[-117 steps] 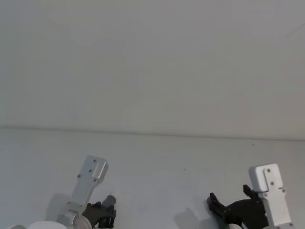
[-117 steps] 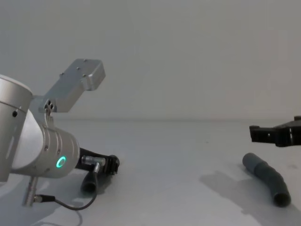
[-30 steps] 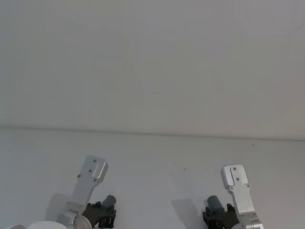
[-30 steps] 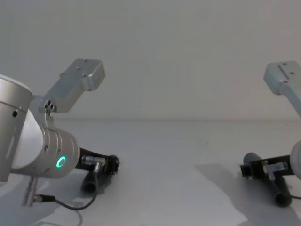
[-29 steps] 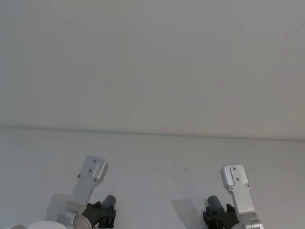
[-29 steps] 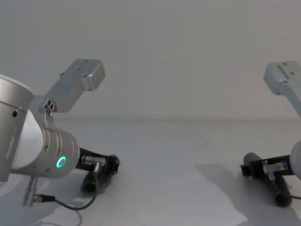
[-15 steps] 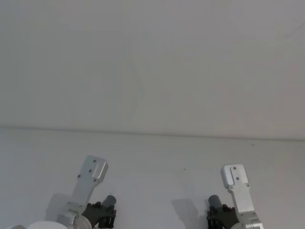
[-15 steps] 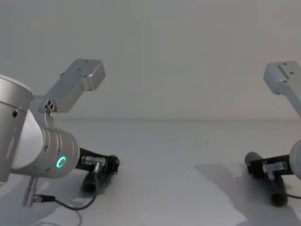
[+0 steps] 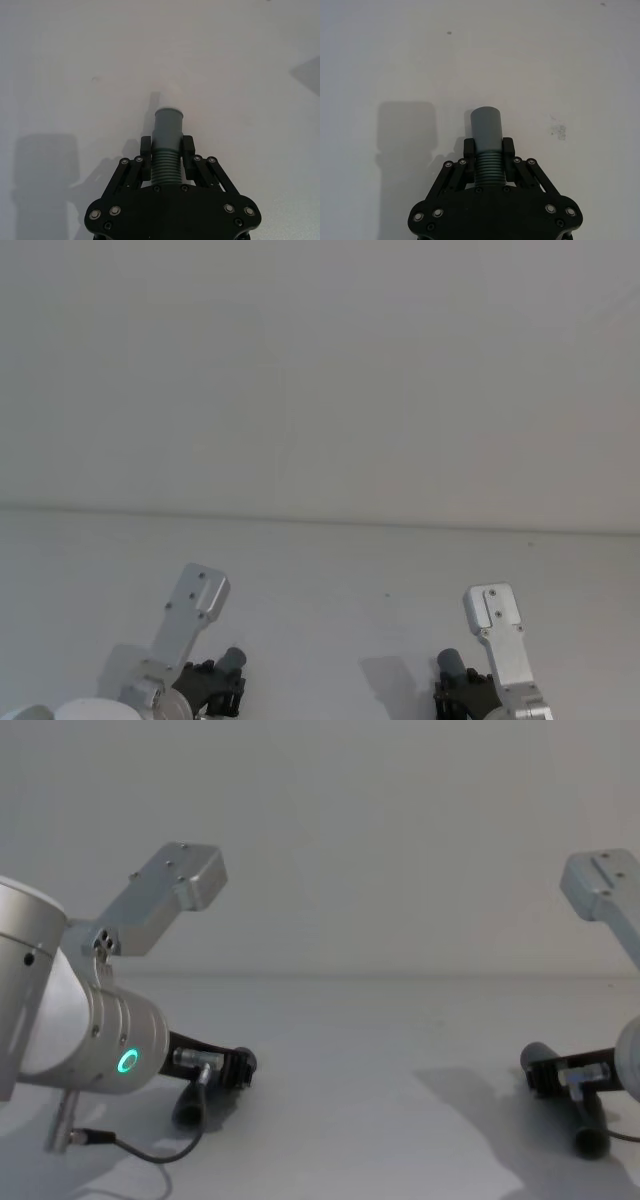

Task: Use both hands to pick up one end of the pipe from the table, align the ends, and insert them.

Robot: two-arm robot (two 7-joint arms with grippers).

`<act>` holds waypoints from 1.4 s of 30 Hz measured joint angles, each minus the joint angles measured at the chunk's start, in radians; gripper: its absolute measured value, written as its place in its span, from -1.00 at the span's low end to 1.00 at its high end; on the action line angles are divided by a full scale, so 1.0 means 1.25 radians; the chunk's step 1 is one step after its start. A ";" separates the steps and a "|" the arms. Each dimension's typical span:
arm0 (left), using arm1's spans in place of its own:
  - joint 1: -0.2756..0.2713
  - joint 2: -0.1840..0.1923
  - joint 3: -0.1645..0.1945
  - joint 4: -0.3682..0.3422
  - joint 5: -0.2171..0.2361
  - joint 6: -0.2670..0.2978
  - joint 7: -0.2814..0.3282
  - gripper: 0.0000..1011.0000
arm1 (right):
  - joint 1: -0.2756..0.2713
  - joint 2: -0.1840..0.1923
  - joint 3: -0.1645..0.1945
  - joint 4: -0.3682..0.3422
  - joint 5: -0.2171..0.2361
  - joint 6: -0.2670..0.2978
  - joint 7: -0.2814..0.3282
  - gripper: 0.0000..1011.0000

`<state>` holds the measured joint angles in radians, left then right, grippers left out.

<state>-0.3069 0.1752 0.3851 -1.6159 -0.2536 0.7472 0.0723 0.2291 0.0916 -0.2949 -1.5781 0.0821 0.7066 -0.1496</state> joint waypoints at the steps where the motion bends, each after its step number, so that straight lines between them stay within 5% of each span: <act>1: -0.005 0.007 0.005 0.002 0.002 -0.001 -0.009 -0.35 | 0.000 0.000 0.000 0.000 0.000 0.000 0.000 -0.42; 16: -0.079 0.088 0.073 0.020 0.039 -0.045 -0.130 -0.35 | 0.000 0.000 0.000 0.000 0.000 0.001 0.000 -0.42; 32: -0.166 0.182 0.147 0.037 0.083 -0.175 -0.303 -0.35 | -0.002 0.001 0.000 -0.001 0.000 -0.001 0.003 -0.42; 42: -0.202 0.216 0.173 0.053 0.090 -0.261 -0.400 -0.35 | -0.023 0.031 0.004 -0.018 0.011 -0.073 0.053 -0.42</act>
<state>-0.5598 0.4454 0.6014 -1.5501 -0.1405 0.4211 -0.4273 0.2007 0.1298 -0.2900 -1.6004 0.0954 0.6152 -0.0831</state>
